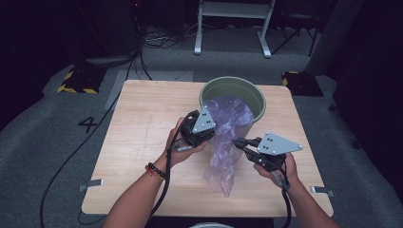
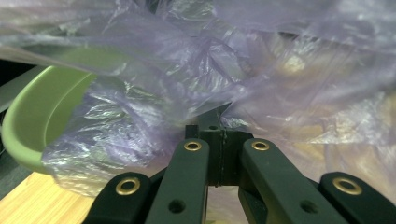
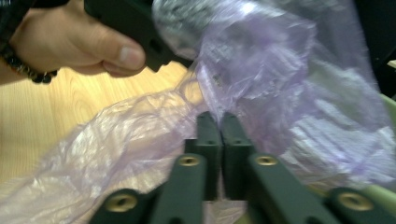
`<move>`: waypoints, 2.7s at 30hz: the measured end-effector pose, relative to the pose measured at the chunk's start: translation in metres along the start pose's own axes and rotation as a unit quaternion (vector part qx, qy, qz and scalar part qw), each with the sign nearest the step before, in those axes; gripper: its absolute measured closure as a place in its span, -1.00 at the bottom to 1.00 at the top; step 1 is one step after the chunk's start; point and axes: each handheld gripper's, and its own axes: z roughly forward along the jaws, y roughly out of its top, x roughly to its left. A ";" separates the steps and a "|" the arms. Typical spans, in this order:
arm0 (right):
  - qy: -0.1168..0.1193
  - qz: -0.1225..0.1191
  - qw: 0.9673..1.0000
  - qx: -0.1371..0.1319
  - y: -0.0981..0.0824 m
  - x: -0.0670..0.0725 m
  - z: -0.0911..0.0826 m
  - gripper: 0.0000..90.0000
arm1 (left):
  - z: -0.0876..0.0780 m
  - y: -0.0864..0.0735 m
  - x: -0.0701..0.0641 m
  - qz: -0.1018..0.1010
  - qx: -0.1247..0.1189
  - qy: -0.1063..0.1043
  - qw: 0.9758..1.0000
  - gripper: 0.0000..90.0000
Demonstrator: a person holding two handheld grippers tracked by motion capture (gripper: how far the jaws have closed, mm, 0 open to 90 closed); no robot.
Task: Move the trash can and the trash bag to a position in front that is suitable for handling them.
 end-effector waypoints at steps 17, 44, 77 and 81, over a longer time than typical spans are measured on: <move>-0.107 0.060 0.991 -0.044 -0.007 -0.052 -0.036 1.00 | -0.008 -0.004 0.015 -0.014 -0.002 0.017 1.000 1.00; -0.138 0.106 0.984 -0.042 -0.024 -0.092 -0.027 1.00 | -0.041 0.023 -0.004 -0.041 -0.059 -0.051 0.996 -0.45; -0.140 0.129 0.980 -0.055 -0.036 -0.098 -0.038 0.85 | -0.009 0.014 0.005 -0.006 0.017 0.004 1.000 1.00; -0.135 0.125 0.981 -0.054 -0.035 -0.097 -0.040 0.82 | -0.017 0.008 0.002 0.005 0.016 0.005 1.000 1.00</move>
